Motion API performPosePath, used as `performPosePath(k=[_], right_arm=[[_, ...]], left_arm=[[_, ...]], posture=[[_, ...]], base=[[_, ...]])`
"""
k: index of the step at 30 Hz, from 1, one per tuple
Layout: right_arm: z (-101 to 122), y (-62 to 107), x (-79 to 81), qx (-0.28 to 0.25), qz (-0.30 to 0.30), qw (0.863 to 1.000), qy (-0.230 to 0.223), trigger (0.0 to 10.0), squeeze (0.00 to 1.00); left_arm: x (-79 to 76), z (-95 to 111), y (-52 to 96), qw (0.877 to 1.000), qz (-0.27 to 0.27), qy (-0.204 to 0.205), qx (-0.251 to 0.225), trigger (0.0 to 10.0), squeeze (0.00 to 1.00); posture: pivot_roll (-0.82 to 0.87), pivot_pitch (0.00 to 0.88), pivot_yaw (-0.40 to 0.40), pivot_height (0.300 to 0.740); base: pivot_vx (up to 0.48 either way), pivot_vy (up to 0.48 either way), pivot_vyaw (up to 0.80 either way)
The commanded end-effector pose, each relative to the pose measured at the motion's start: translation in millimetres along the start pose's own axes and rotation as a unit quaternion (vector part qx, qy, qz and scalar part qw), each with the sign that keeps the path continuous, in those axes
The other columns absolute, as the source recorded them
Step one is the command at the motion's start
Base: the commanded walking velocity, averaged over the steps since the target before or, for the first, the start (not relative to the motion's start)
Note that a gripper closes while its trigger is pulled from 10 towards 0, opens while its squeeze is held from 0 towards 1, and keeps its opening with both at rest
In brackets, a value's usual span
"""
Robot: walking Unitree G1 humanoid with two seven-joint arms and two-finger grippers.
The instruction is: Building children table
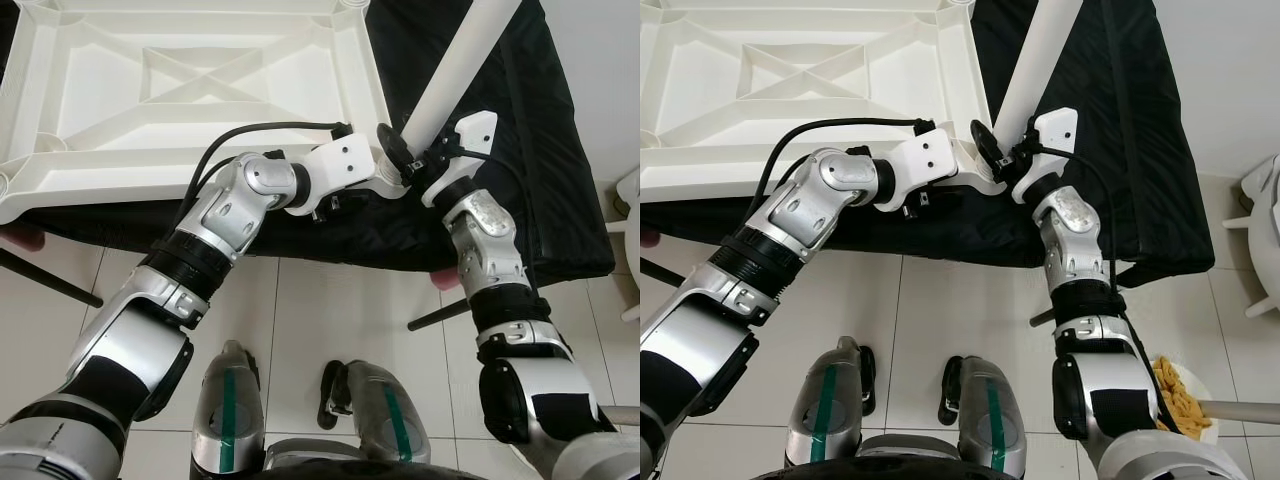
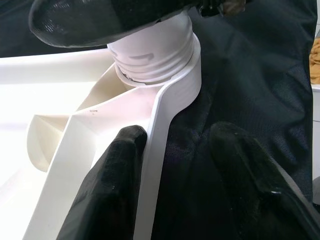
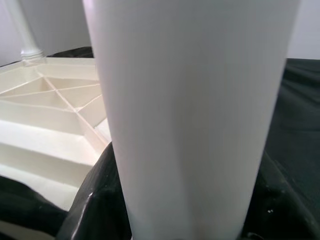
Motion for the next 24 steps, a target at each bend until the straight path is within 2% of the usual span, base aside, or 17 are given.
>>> performPosePath(k=[1, 4, 5, 14, 17, 24], right_arm=[[-8.2, 7.9, -11.8, 0.007, -0.054, 0.998, -0.021, 10.0, 0.0], [-8.7, 8.2, -11.5, 0.004, -0.073, 0.997, -0.022, 10.0, 0.0], [-9.2, 9.4, -10.4, -0.003, -0.11, 0.994, -0.021, 10.0, 0.0], [-13.7, 11.8, -1.5, -0.011, -0.165, 0.986, -0.029, 10.0, 0.0], [-13.0, 12.1, -0.9, -0.03, -0.241, 0.97, -0.021, 10.0, 0.0], [-7.6, 12.7, -1.7, -0.04, -0.26, 0.965, -0.015, 10.0, 0.0]], left_arm=[[-11.4, 1.8, -3.4, 0.999, -0.04, -0.003, -0.006, 10.0, 0.0], [-11.7, 2.0, -3.5, 0.999, -0.04, -0.003, -0.007, 10.0, 0.0], [-11.8, 2.5, -3.9, 0.999, -0.04, -0.002, -0.007, 10.0, 0.0], [-11.5, 3.1, -3.9, 0.999, -0.037, 0.0, -0.008, 10.0, 0.0], [-12.3, 3.4, -4.5, 0.999, -0.036, 0.003, -0.01, 10.0, 0.0], [-13.2, 4.1, -5.2, 0.999, -0.036, 0.005, -0.011, 10.0, 0.0]], posture=[[0.03, 0.026, -0.054, 0.74], [0.03, 0.027, -0.057, 0.74], [0.03, 0.029, -0.061, 0.74], [0.03, 0.036, -0.068, 0.74], [0.03, 0.045, -0.07, 0.74], [0.03, 0.051, -0.07, 0.74]], base=[[0.0, 0.0, 0.0], [0.0, 0.0, 0.0], [0.0, 0.0, 0.0], [0.0, 0.0, 0.0], [0.0, 0.0, 0.0], [0.0, 0.0, 0.0]])
Point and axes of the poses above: a point about 5 cm out from each wrist's last joint towards the gripper, its own y axis pointing back from the gripper into the wrist, its own z axis along the axis of the wrist's last joint, x = y × z, the point moved 4 cm from there along -y, pointing out of the wrist towards the gripper, and after that the axes turned 11 degrees about -y, right-handed, at the moved point
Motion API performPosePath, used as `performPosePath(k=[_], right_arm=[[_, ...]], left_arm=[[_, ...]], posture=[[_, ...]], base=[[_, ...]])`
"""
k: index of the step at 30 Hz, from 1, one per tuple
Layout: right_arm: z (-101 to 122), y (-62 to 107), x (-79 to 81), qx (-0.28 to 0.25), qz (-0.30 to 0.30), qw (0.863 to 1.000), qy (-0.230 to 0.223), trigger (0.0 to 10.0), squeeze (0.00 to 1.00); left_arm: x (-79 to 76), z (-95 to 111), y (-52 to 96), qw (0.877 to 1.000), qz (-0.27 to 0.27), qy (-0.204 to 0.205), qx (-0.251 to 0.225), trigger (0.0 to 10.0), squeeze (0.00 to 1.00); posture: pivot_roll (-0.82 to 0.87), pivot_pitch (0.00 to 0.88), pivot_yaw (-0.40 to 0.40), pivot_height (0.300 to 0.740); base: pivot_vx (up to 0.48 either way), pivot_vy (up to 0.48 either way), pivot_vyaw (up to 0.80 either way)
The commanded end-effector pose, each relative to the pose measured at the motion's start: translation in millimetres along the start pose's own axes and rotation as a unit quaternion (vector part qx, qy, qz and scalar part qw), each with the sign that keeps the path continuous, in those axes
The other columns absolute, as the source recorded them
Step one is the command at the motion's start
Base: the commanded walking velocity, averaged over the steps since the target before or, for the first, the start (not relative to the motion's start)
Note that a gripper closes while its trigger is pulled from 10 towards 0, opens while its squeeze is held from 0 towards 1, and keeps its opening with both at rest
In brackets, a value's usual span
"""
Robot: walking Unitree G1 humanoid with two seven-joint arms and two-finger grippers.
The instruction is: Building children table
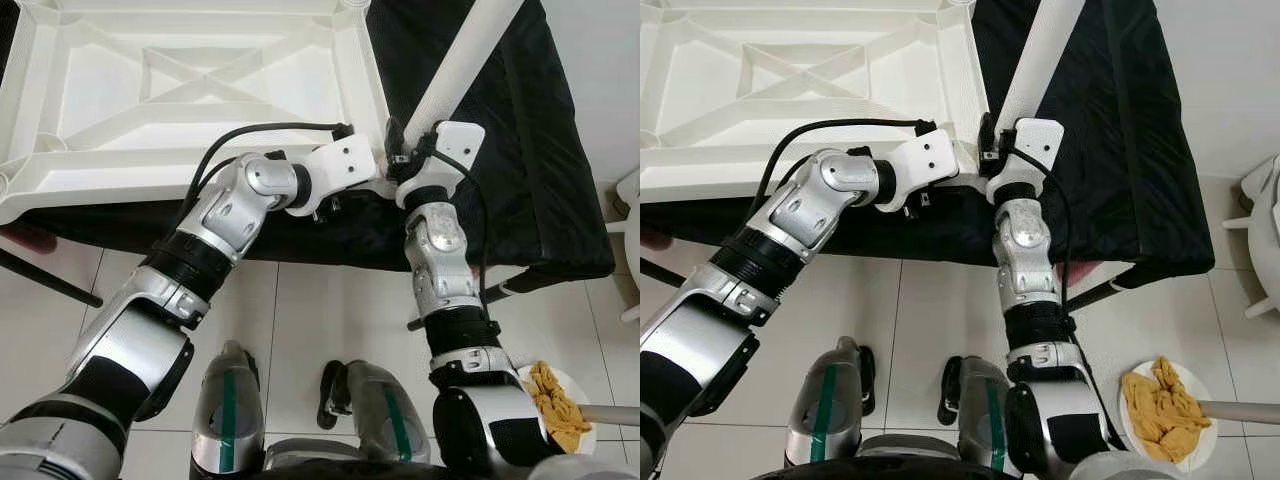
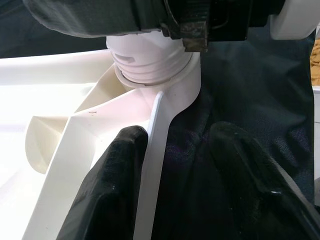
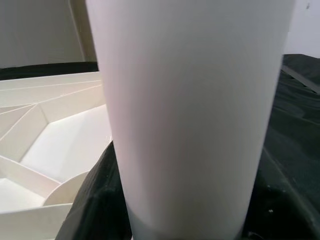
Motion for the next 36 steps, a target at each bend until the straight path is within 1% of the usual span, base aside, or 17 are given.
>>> performPosePath(k=[1, 6, 11, 12, 13, 14, 23, 27, 28, 31, 33, 36], right_arm=[[-5.7, 4.2, -19.2, 0.015, -0.044, 0.999, -0.002, 10.0, 0.0], [-5.5, 5.6, -21.1, 0.018, -0.051, 0.999, -0.001, 10.0, 0.0], [-3.5, 5.2, -18.2, 0.015, -0.047, 0.999, -0.001, 10.0, 0.0], [-3.9, 5.7, -18.0, 0.015, -0.049, 0.999, -0.012, 10.0, 0.43], [-4.0, 5.9, -17.8, 0.015, -0.052, 0.998, -0.019, 10.0, 0.43], [-3.8, 6.0, -17.4, 0.014, -0.05, 0.998, -0.024, 10.0, 1.0], [-1.3, 7.0, -19.5, 0.01, -0.05, 0.998, -0.023, 10.0, 1.0], [-3.4, 6.2, -21.0, 0.021, -0.042, 0.999, -0.022, 10.0, 1.0], [-4.1, 5.1, -20.8, 0.028, -0.028, 0.999, -0.024, 10.0, 0.0], [-5.0, 4.3, -20.6, 0.035, -0.013, 0.999, -0.027, 10.0, 0.0], [-4.0, 2.5, -19.5, 0.042, 0.019, 0.999, -0.028, 10.0, 0.0], [-2.7, 1.2, -20.6, 0.044, 0.032, 0.998, -0.025, 10.0, 0.0]], left_arm=[[-12.5, 2.8, -4.3, 0.999, -0.036, 0.004, -0.009, 10.0, 0.0], [-11.1, 2.0, -3.7, 0.999, -0.034, 0.005, -0.008, 10.0, 0.0], [-10.1, 1.7, -3.4, 0.999, -0.032, 0.005, -0.007, 10.0, 0.0], [-10.1, 1.7, -3.4, 0.999, -0.031, 0.005, -0.007, 10.0, 0.0], [-9.9, 1.8, -3.4, 0.999, -0.031, 0.005, -0.007, 10.0, 0.0], [-10.0, 1.8, -3.3, 0.999, -0.031, 0.005, -0.007, 10.0, 0.0], [-9.9, 0.9, -2.5, 0.999, -0.032, 0.005, -0.005, 10.0, 0.0], [-9.7, 0.8, -2.4, 0.999, -0.032, 0.005, -0.005, 10.0, 0.0], [-9.5, 0.8, -2.3, 0.999, -0.032, 0.005, -0.005, 10.0, 0.0], [-9.4, 0.7, -2.4, 0.999, -0.032, 0.004, -0.005, 10.0, 0.0], [-9.2, 0.8, -2.3, 0.999, -0.032, 0.004, -0.005, 10.0, 0.0], [-9.1, 0.7, -2.3, 0.999, -0.032, 0.004, -0.005, 10.0, 0.0]], posture=[[0.03, 0.051, -0.07, 0.74], [0.03, 0.053, -0.072, 0.74], [0.03, 0.055, -0.073, 0.74], [0.03, 0.054, -0.072, 0.74], [0.03, 0.054, -0.072, 0.74], [0.03, 0.055, -0.072, 0.74], [0.03, 0.056, -0.07, 0.74], [0.03, 0.054, -0.069, 0.74], [0.03, 0.053, -0.068, 0.74], [0.03, 0.052, -0.067, 0.74], [0.03, 0.052, -0.067, 0.74], [0.03, 0.051, -0.065, 0.74]], base=[[0.0, 0.0, 0.0], [0.0, 0.0, 0.0], [0.0, 0.0, 0.0], [0.0, 0.0, 0.0], [0.0, 0.0, 0.0], [0.0, 0.0, 0.0], [0.0, 0.0, 0.0], [0.0, 0.0, 0.0], [0.0, 0.0, 0.0], [0.0, 0.0, 0.0], [0.0, 0.0, 0.0], [0.0, 0.0, 0.0]])
Point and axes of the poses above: a point about 5 cm out from each wrist's last joint towards the gripper, its own y axis pointing back from the gripper into the wrist, its own z axis along the axis of the wrist's last joint, x = y × z, the point moved 4 cm from there along -y, pointing out of the wrist towards the gripper, and after that the axes turned 11 degrees about -y, right-handed, at the moved point
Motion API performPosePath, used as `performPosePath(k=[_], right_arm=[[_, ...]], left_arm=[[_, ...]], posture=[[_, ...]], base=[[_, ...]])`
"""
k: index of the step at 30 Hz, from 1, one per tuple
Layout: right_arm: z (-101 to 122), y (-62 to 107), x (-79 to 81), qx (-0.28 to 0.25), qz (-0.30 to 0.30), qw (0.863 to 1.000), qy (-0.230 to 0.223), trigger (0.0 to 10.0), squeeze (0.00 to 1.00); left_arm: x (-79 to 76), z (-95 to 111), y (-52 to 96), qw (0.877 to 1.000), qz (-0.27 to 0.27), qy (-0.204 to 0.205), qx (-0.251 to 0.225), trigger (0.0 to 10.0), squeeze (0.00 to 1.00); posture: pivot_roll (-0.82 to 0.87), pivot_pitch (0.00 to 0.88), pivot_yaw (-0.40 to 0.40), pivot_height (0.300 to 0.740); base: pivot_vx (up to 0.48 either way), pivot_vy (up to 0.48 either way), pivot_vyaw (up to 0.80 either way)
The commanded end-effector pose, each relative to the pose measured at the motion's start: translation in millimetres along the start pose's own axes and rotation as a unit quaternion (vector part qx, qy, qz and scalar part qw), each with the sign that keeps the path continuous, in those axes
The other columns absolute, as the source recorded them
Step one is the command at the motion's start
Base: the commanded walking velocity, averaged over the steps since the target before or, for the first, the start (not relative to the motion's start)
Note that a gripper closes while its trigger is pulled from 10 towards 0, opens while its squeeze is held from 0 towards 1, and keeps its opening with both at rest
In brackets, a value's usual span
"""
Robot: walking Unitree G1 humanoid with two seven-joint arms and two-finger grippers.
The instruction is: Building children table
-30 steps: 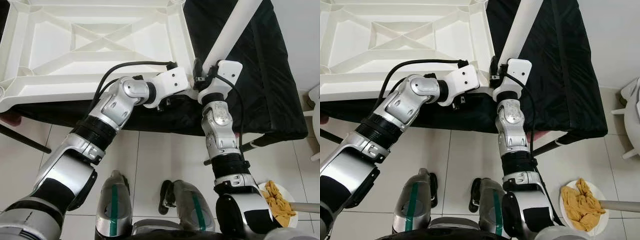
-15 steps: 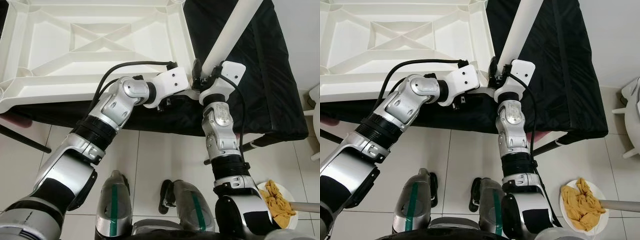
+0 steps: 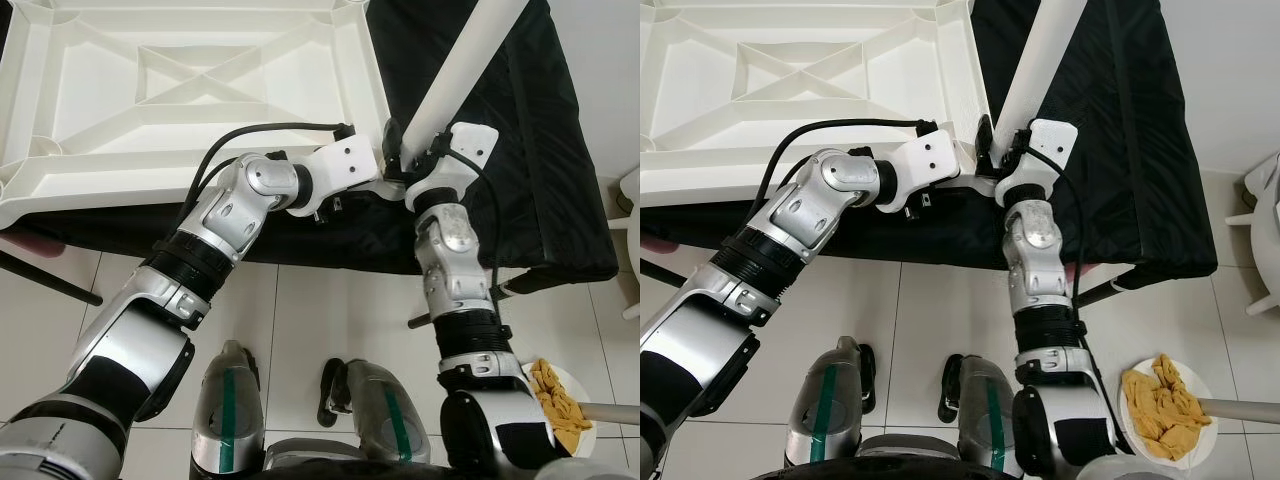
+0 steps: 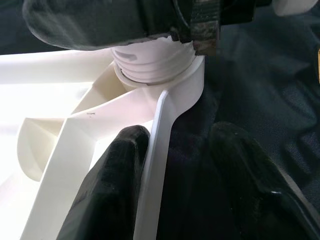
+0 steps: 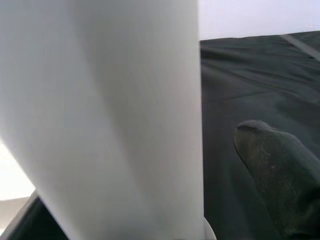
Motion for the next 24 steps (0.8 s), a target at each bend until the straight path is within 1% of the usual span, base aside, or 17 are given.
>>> performPosePath(k=[1, 2, 3, 6, 7, 8, 9, 10, 11, 12, 13, 15, 17, 20, 21, 23, 24], right_arm=[[-2.7, 0.5, -9.2, 0.013, 0.001, 1.0, 0.0, 10.0, 0.0], [-0.7, -0.7, -10.2, 0.015, 0.015, 1.0, 0.006, 10.0, 0.0], [-0.7, -0.7, -10.2, 0.015, 0.015, 1.0, 0.006, 10.0, 0.0], [7.0, -4.7, -11.9, 0.024, 0.072, 0.997, 0.024, 10.0, 0.0], [7.0, -4.7, -11.9, 0.024, 0.072, 0.997, 0.024, 10.0, 0.0], [8.4, -5.6, -13.4, 0.03, 0.09, 0.995, 0.031, 10.0, 0.0], [8.4, -5.6, -13.4, 0.03, 0.09, 0.995, 0.031, 10.0, 0.0], [8.9, -6.2, -14.4, 0.039, 0.112, 0.992, 0.04, 10.0, 0.0], [8.9, -6.2, -14.4, 0.039, 0.112, 0.992, 0.04, 10.0, 0.0], [9.4, -6.3, -15.3, 0.057, 0.157, 0.984, 0.055, 10.0, 0.0], [9.4, -6.3, -15.3, 0.057, 0.157, 0.984, 0.055, 10.0, 0.0], [9.7, -4.9, -14.5, 0.069, 0.197, 0.976, 0.065, 10.0, 0.0], [9.7, -4.9, -14.5, 0.069, 0.197, 0.976, 0.065, 10.0, 0.0], [12.3, -0.3, -12.5, 0.084, 0.26, 0.96, 0.058, 10.0, 0.0], [12.3, -0.3, -12.5, 0.084, 0.26, 0.96, 0.058, 10.0, 0.0], [12.0, 3.6, -9.9, 0.098, 0.291, 0.951, 0.049, 10.0, 0.0], [12.0, 3.6, -9.9, 0.098, 0.291, 0.951, 0.049, 10.0, 0.0]], left_arm=[[-9.2, 0.3, -2.5, 0.999, -0.032, 0.003, -0.004, 10.0, 0.0], [-9.3, 0.2, -2.4, 0.999, -0.033, 0.002, -0.004, 10.0, 0.0], [-9.3, 0.2, -2.4, 0.999, -0.033, 0.002, -0.004, 10.0, 0.0], [-9.5, -0.2, -2.2, 0.999, -0.034, 0.001, -0.003, 10.0, 0.0], [-9.5, -0.2, -2.2, 0.999, -0.034, 0.001, -0.003, 10.0, 0.0], [-9.5, -0.3, -2.1, 0.999, -0.034, 0.0, -0.003, 10.0, 0.0], [-9.5, -0.3, -2.1, 0.999, -0.034, 0.0, -0.003, 10.0, 0.0], [-9.5, -0.1, -1.9, 0.999, -0.035, 0.0, -0.003, 10.0, 0.0], [-9.5, -0.1, -1.9, 0.999, -0.035, 0.0, -0.003, 10.0, 0.0], [-9.7, -0.2, -1.8, 0.999, -0.036, -0.002, -0.003, 10.0, 0.0], [-9.7, -0.2, -1.8, 0.999, -0.036, -0.002, -0.003, 10.0, 0.0], [-10.1, 0.0, -2.0, 0.999, -0.037, -0.003, -0.003, 10.0, 0.0], [-10.1, 0.0, -2.0, 0.999, -0.037, -0.003, -0.003, 10.0, 0.0], [-10.5, 0.7, -2.4, 0.999, -0.039, -0.005, -0.004, 10.0, 0.0], [-10.5, 0.7, -2.4, 0.999, -0.039, -0.005, -0.004, 10.0, 0.0], [-10.9, 0.8, -2.6, 0.999, -0.04, -0.005, -0.004, 10.0, 0.0], [-10.9, 0.8, -2.6, 0.999, -0.04, -0.005, -0.004, 10.0, 0.0]], posture=[[0.03, 0.048, -0.064, 0.74], [0.03, 0.048, -0.064, 0.74], [0.03, 0.048, -0.064, 0.74], [0.03, 0.042, -0.062, 0.74], [0.03, 0.042, -0.062, 0.74], [0.03, 0.039, -0.062, 0.74], [0.03, 0.039, -0.062, 0.74], [0.03, 0.037, -0.061, 0.74], [0.03, 0.037, -0.061, 0.74], [0.03, 0.031, -0.056, 0.74], [0.03, 0.031, -0.056, 0.74], [0.03, 0.03, -0.054, 0.74], [0.03, 0.03, -0.054, 0.74], [0.03, 0.026, -0.049, 0.74], [0.03, 0.026, -0.049, 0.74], [0.03, 0.025, -0.049, 0.74], [0.03, 0.025, -0.049, 0.74]], base=[[0.0, 0.0, 0.0], [0.0, 0.0, 0.0], [0.0, 0.0, 0.0], [0.0, 0.0, 0.0], [0.0, 0.0, 0.0], [0.0, 0.0, 0.0], [0.0, 0.0, 0.0], [0.0, 0.0, 0.0], [0.0, 0.0, 0.0], [0.0, 0.0, 0.0], [0.0, 0.0, 0.0], [0.0, 0.0, 0.0], [0.0, 0.0, 0.0], [0.0, 0.0, 0.0], [0.0, 0.0, 0.0], [0.0, 0.0, 0.0], [0.0, 0.0, 0.0]])
Point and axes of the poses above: a point about 5 cm out from each wrist's last joint towards the gripper, its own y axis pointing back from the gripper into the wrist, its own z axis along the axis of the wrist's last joint, x = y × z, the point moved 4 cm from there along -y, pointing out of the wrist towards the gripper, and after that the axes turned 11 degrees about -y, right-handed, at the moved point
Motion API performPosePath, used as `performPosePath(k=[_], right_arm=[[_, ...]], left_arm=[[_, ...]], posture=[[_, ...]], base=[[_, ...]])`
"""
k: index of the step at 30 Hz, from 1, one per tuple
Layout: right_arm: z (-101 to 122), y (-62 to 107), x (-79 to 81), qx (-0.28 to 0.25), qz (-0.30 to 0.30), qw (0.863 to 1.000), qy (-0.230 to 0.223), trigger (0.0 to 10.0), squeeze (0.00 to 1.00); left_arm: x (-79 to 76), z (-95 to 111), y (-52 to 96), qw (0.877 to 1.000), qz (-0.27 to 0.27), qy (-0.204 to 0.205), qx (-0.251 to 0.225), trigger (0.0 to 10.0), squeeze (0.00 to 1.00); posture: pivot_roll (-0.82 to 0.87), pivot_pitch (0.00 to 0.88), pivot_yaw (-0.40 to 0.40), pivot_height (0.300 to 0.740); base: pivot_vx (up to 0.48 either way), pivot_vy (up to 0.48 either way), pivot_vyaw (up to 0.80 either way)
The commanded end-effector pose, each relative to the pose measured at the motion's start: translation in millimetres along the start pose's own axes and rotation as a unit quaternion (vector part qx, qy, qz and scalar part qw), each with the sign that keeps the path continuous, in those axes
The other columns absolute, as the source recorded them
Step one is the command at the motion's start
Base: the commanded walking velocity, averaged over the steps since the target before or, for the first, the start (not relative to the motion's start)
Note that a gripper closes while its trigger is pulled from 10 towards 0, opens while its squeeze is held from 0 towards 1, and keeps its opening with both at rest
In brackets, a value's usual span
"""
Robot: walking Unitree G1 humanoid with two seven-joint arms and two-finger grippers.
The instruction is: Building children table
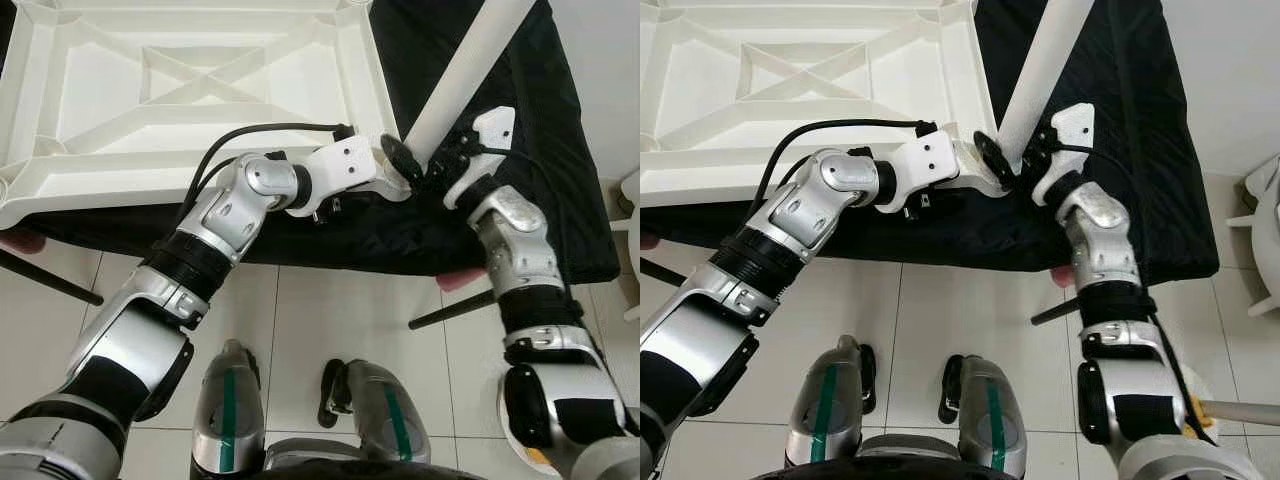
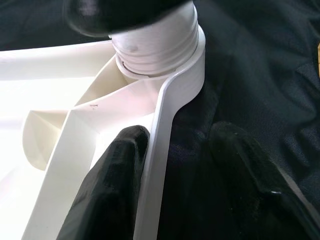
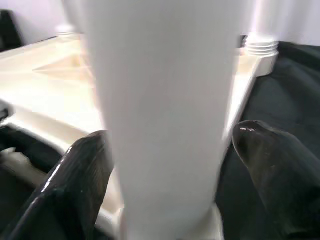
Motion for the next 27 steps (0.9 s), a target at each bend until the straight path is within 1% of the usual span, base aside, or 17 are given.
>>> performPosePath(k=[1, 2, 3, 4, 5, 6, 7, 8, 9, 18, 22, 23, 27], right_arm=[[-2.3, 1.2, 2.7, 0.011, 0.024, 1.0, -0.012, 10.0, 0.0], [-2.3, 1.2, 2.7, 0.011, 0.024, 1.0, -0.012, 10.0, 0.0], [-3.3, 2.5, 3.8, 0.017, 0.039, 0.999, -0.014, 9.2, 0.0], [-3.3, 2.5, 3.8, 0.017, 0.039, 0.999, -0.014, 9.2, 0.0], [-3.6, 2.8, 4.2, 0.017, 0.044, 0.999, -0.016, 4.6, 0.0], [-3.7, 3.0, 4.4, 0.017, 0.046, 0.999, -0.017, 4.6, 0.0], [-3.7, 3.1, 4.1, 0.016, 0.047, 0.999, -0.019, 0.8, 0.0], [-3.7, 3.1, 4.1, 0.016, 0.047, 0.999, -0.019, 0.8, 0.0], [-4.3, 4.1, 3.5, 0.016, 0.052, 0.998, -0.02, 0.0, 0.0], [-5.0, 6.7, 3.0, 0.015, 0.059, 0.998, -0.025, 0.0, 0.0], [-6.6, 7.2, 2.0, 0.018, 0.053, 0.998, -0.021, 0.0, 0.0], [-8.0, 6.9, 1.0, 0.023, 0.046, 0.998, -0.02, 10.0, 0.0], [-8.8, 6.0, -1.8, 0.023, 0.03, 0.999, -0.017, 10.0, 0.0]], left_arm=[[-11.5, 2.4, -3.8, 0.999, -0.041, -0.004, -0.007, 10.0, 0.0], [-11.5, 2.4, -3.8, 0.999, -0.041, -0.004, -0.007, 10.0, 0.0], [-12.3, 2.5, -4.0, 0.999, -0.042, -0.004, -0.007, 10.0, 0.0], [-12.3, 2.5, -4.0, 0.999, -0.042, -0.004, -0.007, 10.0, 0.0], [-12.6, 2.7, -4.1, 0.999, -0.042, -0.004, -0.007, 10.0, 0.0], [-12.8, 2.7, -4.2, 0.999, -0.042, -0.003, -0.008, 10.0, 0.0], [-12.9, 2.9, -4.3, 0.999, -0.042, -0.004, -0.008, 10.0, 0.0], [-12.9, 2.9, -4.3, 0.999, -0.042, -0.004, -0.008, 10.0, 0.0], [-13.3, 3.4, -4.5, 0.999, -0.043, -0.004, -0.009, 10.0, 0.0], [-13.4, 3.0, -4.2, 0.999, -0.043, -0.004, -0.008, 10.0, 0.0], [-13.0, 2.7, -4.1, 0.999, -0.042, -0.003, -0.008, 10.0, 0.0], [-13.1, 2.6, -4.1, 0.999, -0.042, -0.003, -0.008, 10.0, 0.0], [-13.1, 2.5, -3.9, 0.999, -0.042, -0.002, -0.008, 10.0, 0.0]], posture=[[0.03, 0.023, -0.048, 0.74], [0.03, 0.023, -0.048, 0.74], [0.03, 0.021, -0.049, 0.74], [0.03, 0.021, -0.049, 0.74], [0.03, 0.02, -0.049, 0.74], [0.03, 0.02, -0.049, 0.74], [0.03, 0.02, -0.05, 0.74], [0.03, 0.02, -0.05, 0.74], [0.03, 0.02, -0.05, 0.74], [0.02, 0.027, -0.049, 0.74], [0.02, 0.031, -0.05, 0.74], [0.02, 0.031, -0.05, 0.74], [0.02, 0.035, -0.051, 0.74]], base=[[0.0, 0.0, 0.0], [0.0, 0.0, 0.0], [0.0, 0.0, 0.0], [0.0, 0.0, 0.0], [0.0, 0.0, 0.0], [0.0, 0.0, 0.0], [0.0, 0.0, 0.0], [0.0, 0.0, 0.0], [0.0, 0.0, 0.0], [0.0, 0.0, 0.0], [0.0, 0.0, 0.0], [0.0, 0.0, 0.0], [0.0, 0.0, 0.0]])
Point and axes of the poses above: a point about 5 cm out from each wrist's last joint towards the gripper, its own y axis pointing back from the gripper into the wrist, its own z axis along the axis of the wrist's last joint, x = y × z, the point moved 4 cm from there along -y, pointing out of the wrist towards the gripper, and after that the axes turned 11 degrees about -y, right-handed, at the moved point
